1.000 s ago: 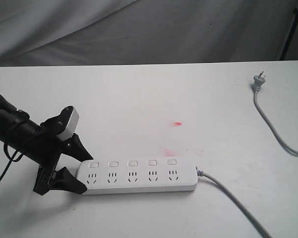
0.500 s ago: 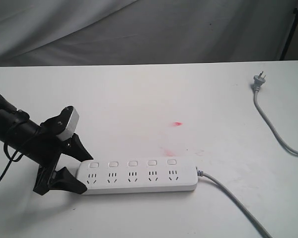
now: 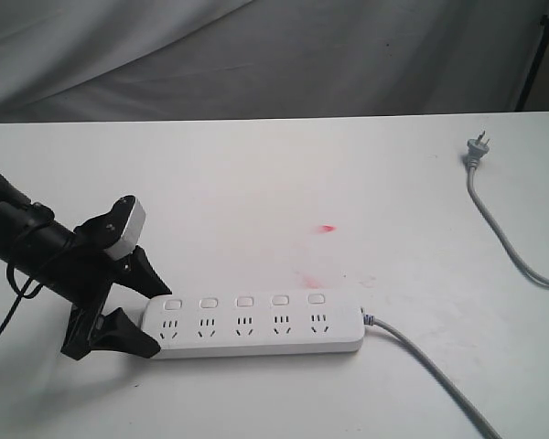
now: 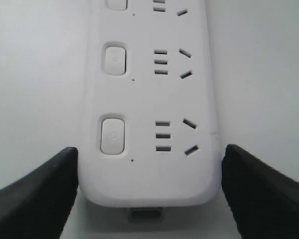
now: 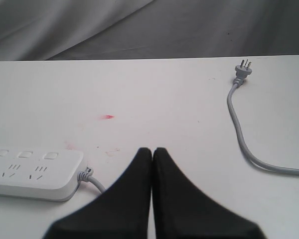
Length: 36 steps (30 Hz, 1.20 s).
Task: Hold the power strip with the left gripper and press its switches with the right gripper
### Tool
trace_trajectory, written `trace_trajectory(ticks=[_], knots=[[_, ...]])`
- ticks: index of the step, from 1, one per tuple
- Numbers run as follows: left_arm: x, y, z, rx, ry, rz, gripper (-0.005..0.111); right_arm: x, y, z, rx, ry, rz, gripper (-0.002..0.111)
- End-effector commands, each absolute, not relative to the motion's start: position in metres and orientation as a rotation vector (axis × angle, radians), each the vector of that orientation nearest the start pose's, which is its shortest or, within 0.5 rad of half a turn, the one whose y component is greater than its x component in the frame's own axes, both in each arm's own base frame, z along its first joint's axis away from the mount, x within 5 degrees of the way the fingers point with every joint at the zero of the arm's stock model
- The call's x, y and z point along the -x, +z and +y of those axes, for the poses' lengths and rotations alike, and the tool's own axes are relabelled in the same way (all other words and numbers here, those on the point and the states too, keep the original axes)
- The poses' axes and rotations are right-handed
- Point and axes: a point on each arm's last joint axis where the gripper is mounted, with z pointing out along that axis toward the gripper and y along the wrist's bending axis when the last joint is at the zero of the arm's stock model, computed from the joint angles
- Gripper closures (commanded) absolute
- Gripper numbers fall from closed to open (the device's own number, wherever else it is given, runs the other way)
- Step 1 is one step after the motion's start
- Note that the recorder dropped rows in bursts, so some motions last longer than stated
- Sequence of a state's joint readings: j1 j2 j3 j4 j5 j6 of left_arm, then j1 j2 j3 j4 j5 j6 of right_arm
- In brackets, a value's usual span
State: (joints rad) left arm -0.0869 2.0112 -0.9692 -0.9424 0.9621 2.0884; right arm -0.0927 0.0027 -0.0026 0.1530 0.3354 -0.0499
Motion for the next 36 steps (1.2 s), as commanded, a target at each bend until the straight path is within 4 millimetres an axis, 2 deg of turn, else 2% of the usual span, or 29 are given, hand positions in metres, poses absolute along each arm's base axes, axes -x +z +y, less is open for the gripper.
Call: trace_trajectory(ticks=[1,11,18,21,30,36], knots=[[-0.305,0.101,-0.089,-1.795,-0.860,1.930,0.056,-0.054,0.183,-0.001,-0.135,0.032,1.809,0.108],[-0.305,0.101,-0.089,-1.796,-0.860,1.930,0.054,-0.054,0.183,-0.001,-0.135,0.032,1.809,0.108],[-0.305,0.101,-0.089,-1.781,-0.858,1.934,0.021,-0.054,0.183,-0.001,-0.135,0.032,1.809,0.108],[-0.305,0.101,-0.089,-1.781,-0.858,1.934,0.015,-0.054,0.183,-0.001,-0.135,0.032,1.809,0.108],[-0.306,0.102,-0.090,-1.762,-0.863,1.952,0.015,-0.054,0.183,-0.001,-0.135,0.032,1.809,0.108],[-0.307,0.122,-0.091,-1.702,-0.839,1.949,0.015,-0.054,0.183,-0.001,-0.135,0.032,1.809,0.108]])
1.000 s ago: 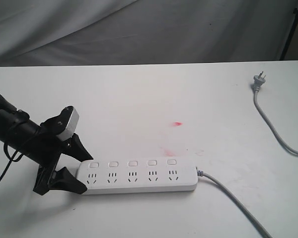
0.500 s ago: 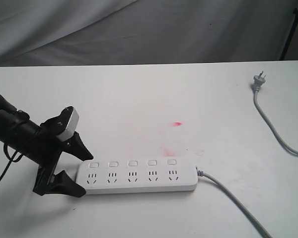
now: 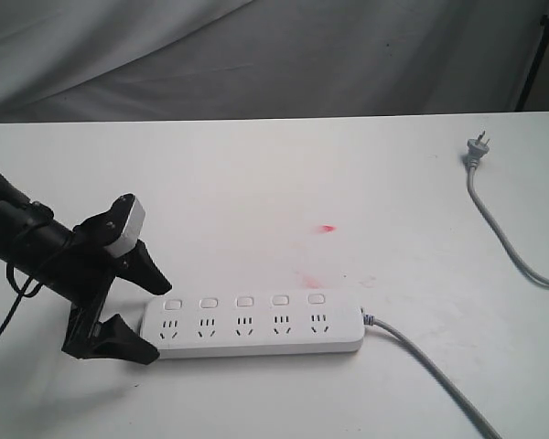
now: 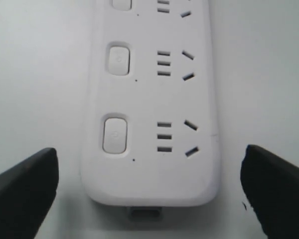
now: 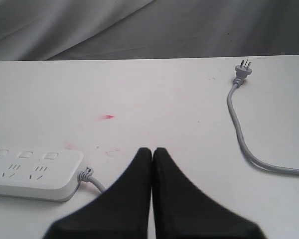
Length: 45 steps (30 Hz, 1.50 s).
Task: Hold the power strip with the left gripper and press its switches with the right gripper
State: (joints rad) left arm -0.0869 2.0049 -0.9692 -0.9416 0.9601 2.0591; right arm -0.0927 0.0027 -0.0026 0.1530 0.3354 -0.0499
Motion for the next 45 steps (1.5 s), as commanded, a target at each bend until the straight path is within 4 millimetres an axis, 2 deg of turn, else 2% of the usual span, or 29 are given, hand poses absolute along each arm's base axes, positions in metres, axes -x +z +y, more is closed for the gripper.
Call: trace_trajectory(ticks=[1,7,8,9,15,19,21,26,31,41,45], knots=[[-0.307,0.127,-0.092,-1.693,-0.831,1.940,0.015,-0.054,0.183,-0.001,-0.135,0.032,1.809,0.108],[-0.305,0.163,-0.092,-1.663,-0.739,1.880,0.019,-0.054,0.183,-0.001,-0.135,0.032,1.809,0.108],[-0.303,0.177,-0.091,-1.663,-0.697,1.847,0.022,-0.054,0.183,-0.001,-0.135,0.032,1.809,0.108],[-0.302,0.183,-0.091,-1.663,-0.681,1.834,0.026,-0.054,0.183,-0.001,-0.135,0.032,1.809,0.108],[-0.284,0.242,-0.090,-1.656,-0.514,1.685,0.074,-0.054,0.183,-0.001,-0.135,0.032,1.809,0.108],[-0.273,0.269,-0.088,-1.643,-0.424,1.618,0.098,-0.054,0.183,-0.001,-0.135,0.032,1.809,0.108],[-0.270,0.279,-0.086,-1.568,-0.385,1.658,0.107,-0.054,0.183,-0.001,-0.135,0.032,1.809,0.108],[-0.275,0.290,-0.078,-1.263,-0.337,1.871,0.107,-0.054,0.183,-0.001,-0.135,0.032,1.809,0.108],[-0.271,0.294,-0.074,-1.197,-0.314,1.947,0.107,-0.054,0.183,-0.001,-0.135,0.032,1.809,0.108],[-0.267,0.295,-0.075,-0.618,-0.643,2.276,0.107,-0.054,0.183,-0.001,-0.135,0.032,1.809,0.108],[-0.268,0.295,-0.075,-0.561,-0.660,2.293,0.107,-0.054,0.183,-0.001,-0.135,0.032,1.809,0.108]])
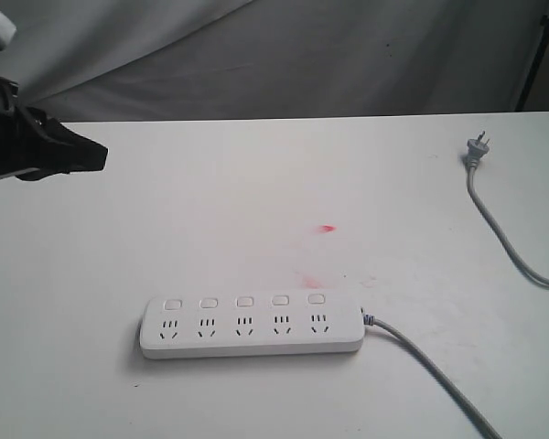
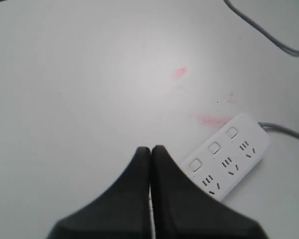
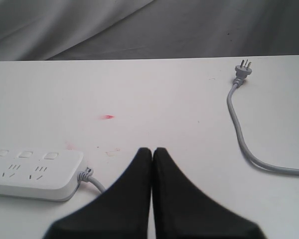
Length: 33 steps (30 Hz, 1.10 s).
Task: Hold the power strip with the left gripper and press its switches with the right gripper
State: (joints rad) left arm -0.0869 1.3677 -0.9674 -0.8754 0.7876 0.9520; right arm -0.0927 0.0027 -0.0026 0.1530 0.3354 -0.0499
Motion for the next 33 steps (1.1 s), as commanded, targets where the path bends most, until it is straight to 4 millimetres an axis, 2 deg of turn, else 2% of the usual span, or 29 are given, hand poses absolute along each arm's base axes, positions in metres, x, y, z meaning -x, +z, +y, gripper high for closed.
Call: trace_trajectory(ticks=[1,17,25,30,33], knots=[[-0.268,0.295,-0.075,-0.558,-0.656,2.291,0.107,-0.054,0.183,-0.001,-0.135,0.032,1.809,0.108],[-0.269,0.295,-0.075,-0.557,-0.656,2.293,0.107,-0.054,0.183,-0.001,-0.135,0.032,1.809,0.108],[-0.279,0.299,-0.066,-0.472,-0.510,2.221,0.107,-0.054,0.183,-0.001,-0.135,0.032,1.809,0.108],[-0.262,0.320,-0.063,-0.501,-0.448,2.166,0.107,-0.054,0.183,-0.001,-0.135,0.032,1.809,0.108],[-0.247,0.341,-0.059,-0.505,-0.396,2.078,0.107,-0.054,0.183,-0.001,-0.135,0.032,1.809,0.108]])
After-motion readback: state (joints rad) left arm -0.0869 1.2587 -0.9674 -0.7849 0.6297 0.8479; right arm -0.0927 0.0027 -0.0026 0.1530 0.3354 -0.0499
